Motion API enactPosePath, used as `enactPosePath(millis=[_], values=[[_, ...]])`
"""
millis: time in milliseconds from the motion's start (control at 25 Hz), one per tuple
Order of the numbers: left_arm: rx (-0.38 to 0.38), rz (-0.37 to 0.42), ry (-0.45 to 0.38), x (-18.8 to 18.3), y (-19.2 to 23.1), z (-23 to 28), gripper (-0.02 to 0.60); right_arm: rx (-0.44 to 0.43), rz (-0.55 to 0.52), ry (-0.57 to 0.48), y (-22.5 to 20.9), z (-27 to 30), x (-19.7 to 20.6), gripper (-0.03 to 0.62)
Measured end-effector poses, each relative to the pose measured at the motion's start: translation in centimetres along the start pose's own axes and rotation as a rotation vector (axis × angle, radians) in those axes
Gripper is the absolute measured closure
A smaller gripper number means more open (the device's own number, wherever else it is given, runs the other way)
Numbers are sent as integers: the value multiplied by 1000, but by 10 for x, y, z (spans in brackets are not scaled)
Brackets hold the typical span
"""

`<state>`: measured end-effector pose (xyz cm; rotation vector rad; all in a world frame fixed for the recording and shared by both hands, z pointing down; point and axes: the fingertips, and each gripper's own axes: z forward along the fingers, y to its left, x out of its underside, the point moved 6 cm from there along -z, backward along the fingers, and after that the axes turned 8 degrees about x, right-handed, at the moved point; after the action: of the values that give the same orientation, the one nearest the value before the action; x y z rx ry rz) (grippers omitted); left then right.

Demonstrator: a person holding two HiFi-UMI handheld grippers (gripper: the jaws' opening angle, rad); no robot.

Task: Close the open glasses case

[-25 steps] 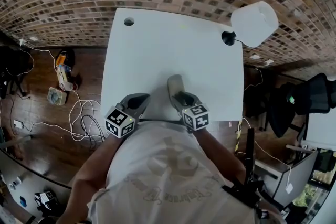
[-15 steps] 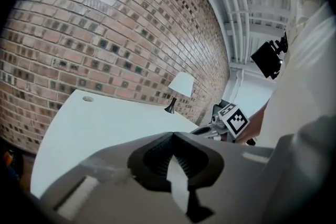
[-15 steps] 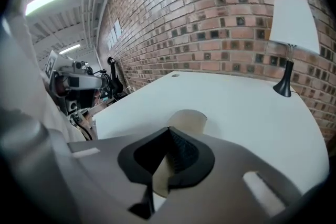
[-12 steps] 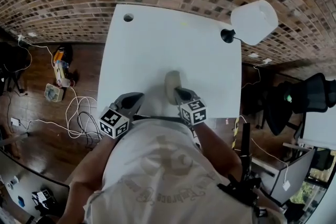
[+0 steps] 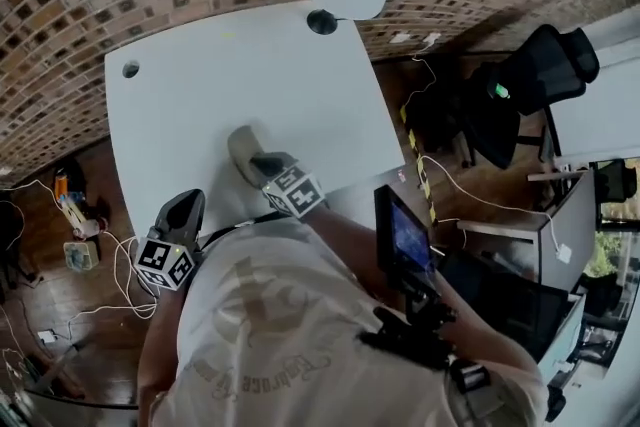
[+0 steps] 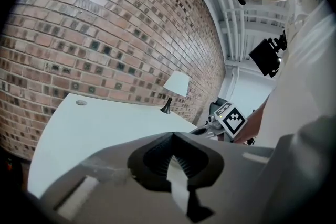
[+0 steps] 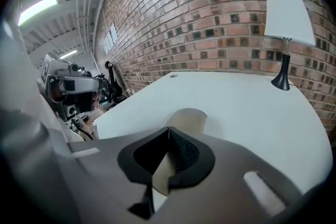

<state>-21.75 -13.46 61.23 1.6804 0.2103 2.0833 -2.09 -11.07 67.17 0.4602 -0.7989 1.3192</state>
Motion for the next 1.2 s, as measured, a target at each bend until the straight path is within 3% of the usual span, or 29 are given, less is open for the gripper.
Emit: enactPosePath(millis=[360,600,880,1200], values=[[47,24,22,-4,-10,16,575,3,83,-19,-14,-15,2,585],[74,-35,-14,3,-16,26,575,18,110,-22,-18,-32,10,586],[113,-40,-14,-2,-21,44,575,-2,125,-102,-27,-50,-1,586],[71,-25,-12,-14,-40,68,575,-59,172,-128,-56,-71,4,586]])
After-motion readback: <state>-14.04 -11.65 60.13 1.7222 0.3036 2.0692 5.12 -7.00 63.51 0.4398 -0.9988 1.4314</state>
